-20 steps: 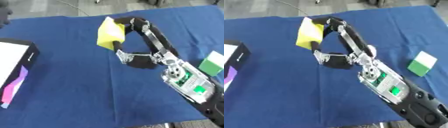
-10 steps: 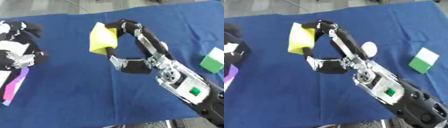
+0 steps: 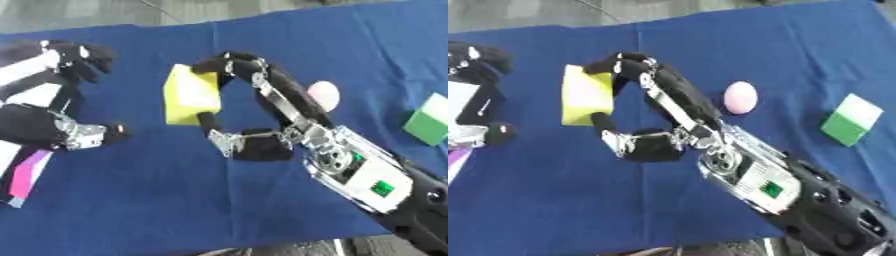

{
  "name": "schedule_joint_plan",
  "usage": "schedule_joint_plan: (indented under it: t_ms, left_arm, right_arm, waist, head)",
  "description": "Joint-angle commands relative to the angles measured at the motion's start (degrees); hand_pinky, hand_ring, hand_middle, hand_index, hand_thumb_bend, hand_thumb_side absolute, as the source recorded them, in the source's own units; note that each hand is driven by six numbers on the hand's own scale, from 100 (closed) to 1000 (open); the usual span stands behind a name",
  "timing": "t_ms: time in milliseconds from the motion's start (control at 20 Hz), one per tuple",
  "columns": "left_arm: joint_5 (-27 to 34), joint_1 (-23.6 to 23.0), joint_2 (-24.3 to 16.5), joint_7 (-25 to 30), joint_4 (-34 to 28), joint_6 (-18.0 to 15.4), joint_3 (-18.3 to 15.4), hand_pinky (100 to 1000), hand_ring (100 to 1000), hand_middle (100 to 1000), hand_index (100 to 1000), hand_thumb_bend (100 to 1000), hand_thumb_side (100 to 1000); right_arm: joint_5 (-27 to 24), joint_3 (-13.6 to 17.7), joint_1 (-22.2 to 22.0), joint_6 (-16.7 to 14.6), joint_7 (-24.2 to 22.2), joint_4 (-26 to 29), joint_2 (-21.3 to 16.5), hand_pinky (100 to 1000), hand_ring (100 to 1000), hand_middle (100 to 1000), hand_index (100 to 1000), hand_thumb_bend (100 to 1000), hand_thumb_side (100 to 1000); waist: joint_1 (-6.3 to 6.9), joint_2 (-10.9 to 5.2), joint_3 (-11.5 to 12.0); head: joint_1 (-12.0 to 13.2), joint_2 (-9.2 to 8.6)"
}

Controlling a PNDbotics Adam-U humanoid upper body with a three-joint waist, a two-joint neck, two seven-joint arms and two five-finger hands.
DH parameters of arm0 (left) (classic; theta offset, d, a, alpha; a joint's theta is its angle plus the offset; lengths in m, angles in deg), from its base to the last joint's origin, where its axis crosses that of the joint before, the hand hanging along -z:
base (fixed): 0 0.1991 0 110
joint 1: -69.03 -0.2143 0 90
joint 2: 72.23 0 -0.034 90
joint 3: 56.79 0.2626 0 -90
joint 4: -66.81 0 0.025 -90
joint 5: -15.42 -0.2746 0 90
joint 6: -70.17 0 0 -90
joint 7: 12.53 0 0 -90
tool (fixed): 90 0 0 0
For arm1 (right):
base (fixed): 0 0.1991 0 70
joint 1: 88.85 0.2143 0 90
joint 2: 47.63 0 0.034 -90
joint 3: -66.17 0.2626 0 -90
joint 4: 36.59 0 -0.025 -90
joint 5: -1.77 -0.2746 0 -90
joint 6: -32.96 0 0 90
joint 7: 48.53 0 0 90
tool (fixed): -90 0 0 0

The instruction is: Pick up the objects with one hand, pass them to the other hand, and then place them into the box on the other side of the table.

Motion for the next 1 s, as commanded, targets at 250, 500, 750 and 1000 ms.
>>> schedule_joint_plan:
  t_ms: [250,500,750,1000]
  left_arm:
    - [-1.2,3.3,2.1,-1.5,-0.6,1.9,1.9,827,795,801,935,557,589]
    - [-0.2,5.1,3.7,-0.1,-0.6,5.3,3.5,827,795,799,932,555,600]
    - [0.9,5.3,4.2,1.8,-0.6,7.8,4.1,829,797,798,930,522,626]
    - [2.9,4.9,4.3,3.7,-0.6,9.6,3.8,831,798,797,926,525,660]
  right_arm:
    - [1.3,-0.5,1.2,0.1,-1.7,0.9,0.4,834,613,448,694,100,100]
    - [1.4,-0.7,1.7,1.3,-2.5,0.9,1.1,835,614,449,696,100,100]
    - [1.7,-0.5,2.0,2.4,-2.1,0.9,1.1,837,617,451,698,100,100]
    - [2.1,-0.5,2.0,2.6,-2.1,0.9,1.1,838,617,451,697,100,100]
  waist:
    - [-0.02,-0.68,0.4]
    - [0.15,-0.76,0.6]
    - [0.36,-0.73,0.6]
    - [0.27,-0.72,0.7]
  head:
    - [0.3,0.53]
    - [0.4,1.25]
    - [0.6,1.55]
    - [0.5,1.52]
